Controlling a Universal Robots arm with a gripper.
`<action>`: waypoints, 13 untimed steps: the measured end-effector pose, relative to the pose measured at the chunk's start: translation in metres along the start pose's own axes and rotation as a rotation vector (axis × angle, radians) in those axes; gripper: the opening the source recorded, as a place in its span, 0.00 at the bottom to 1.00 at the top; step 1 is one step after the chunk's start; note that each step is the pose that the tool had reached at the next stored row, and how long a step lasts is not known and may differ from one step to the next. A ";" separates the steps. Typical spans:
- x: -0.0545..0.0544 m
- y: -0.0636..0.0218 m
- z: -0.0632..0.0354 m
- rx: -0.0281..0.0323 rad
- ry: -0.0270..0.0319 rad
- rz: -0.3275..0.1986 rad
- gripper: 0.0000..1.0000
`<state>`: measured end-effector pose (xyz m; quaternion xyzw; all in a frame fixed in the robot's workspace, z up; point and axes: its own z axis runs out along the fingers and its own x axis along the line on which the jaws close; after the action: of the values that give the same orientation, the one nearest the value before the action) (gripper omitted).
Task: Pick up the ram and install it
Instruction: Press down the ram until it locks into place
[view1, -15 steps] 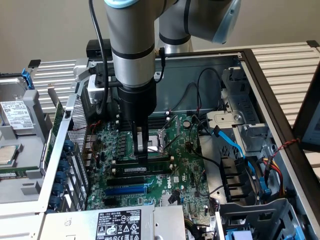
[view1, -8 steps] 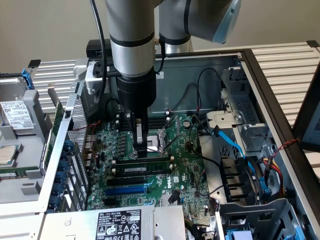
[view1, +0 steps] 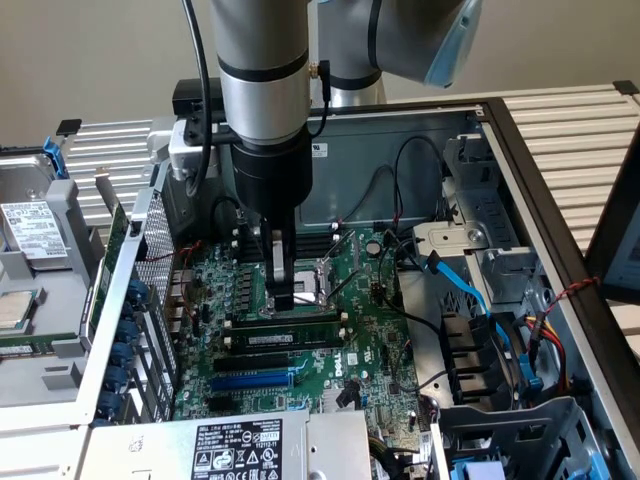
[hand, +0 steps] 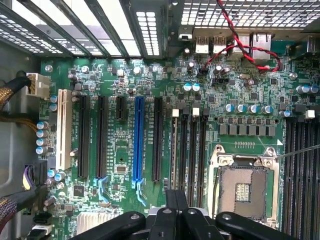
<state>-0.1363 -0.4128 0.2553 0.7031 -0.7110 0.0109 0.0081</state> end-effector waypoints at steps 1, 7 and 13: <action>0.000 0.0000 0.0000 -0.0002 -0.0001 0.002 0.10; 0.000 0.0000 0.0000 -0.0026 -0.0037 0.077 0.10; 0.000 0.0000 0.0016 -0.0050 -0.0080 0.147 0.10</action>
<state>-0.1364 -0.4130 0.2537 0.6489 -0.7608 0.0069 0.0062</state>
